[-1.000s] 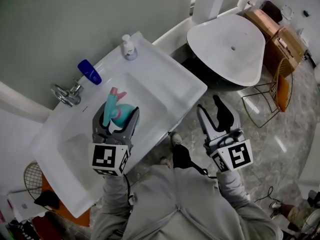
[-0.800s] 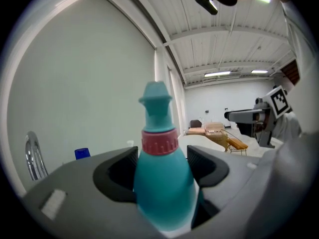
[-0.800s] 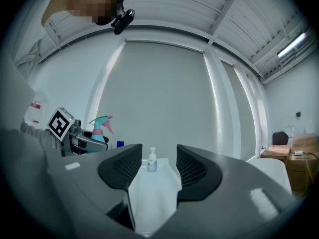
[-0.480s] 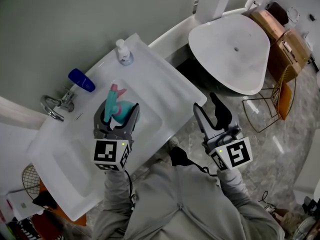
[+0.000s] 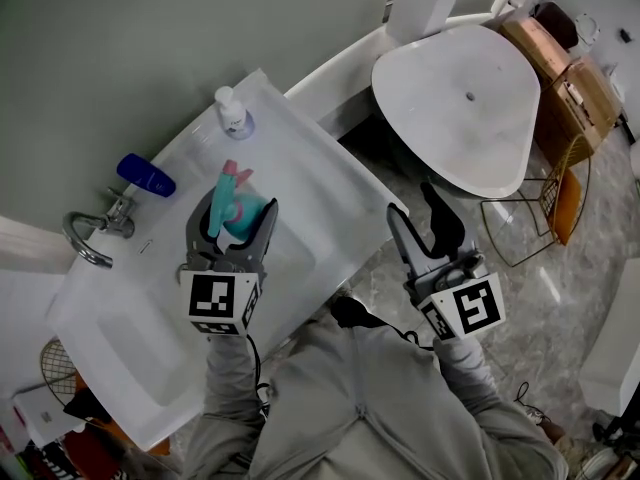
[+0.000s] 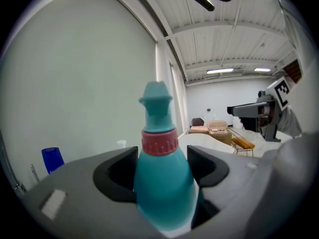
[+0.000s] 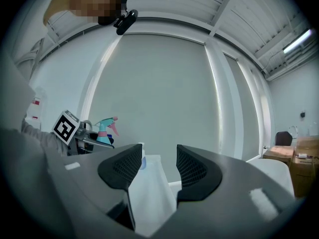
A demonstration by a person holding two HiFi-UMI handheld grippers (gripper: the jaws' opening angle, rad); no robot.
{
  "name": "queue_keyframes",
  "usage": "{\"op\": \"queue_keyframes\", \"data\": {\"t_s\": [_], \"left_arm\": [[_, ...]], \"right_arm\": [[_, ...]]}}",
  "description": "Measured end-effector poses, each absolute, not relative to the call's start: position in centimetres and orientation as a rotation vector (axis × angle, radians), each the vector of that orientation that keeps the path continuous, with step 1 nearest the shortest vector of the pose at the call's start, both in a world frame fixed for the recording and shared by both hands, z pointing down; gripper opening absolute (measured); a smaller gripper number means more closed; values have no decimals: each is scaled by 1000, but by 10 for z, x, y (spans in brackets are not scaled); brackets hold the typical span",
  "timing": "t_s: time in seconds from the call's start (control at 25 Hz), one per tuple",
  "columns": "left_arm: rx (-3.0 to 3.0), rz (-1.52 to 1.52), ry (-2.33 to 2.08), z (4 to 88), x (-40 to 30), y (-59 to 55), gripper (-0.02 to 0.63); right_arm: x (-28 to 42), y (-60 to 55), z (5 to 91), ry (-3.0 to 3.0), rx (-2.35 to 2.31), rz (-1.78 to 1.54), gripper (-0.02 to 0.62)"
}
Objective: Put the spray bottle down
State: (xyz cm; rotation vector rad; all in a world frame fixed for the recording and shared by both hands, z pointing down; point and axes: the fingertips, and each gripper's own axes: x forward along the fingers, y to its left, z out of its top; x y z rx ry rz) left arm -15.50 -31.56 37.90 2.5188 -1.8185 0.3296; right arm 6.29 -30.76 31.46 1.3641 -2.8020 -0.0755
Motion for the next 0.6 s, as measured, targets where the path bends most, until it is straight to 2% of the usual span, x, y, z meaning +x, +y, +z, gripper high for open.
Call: {"op": "queue_keyframes", "data": {"t_s": [0.6], "left_arm": [[2551,345,-1750,410,-133,-380,360]], "right_arm": [[73,-355,338,-2758,1383,-46,215]]}}
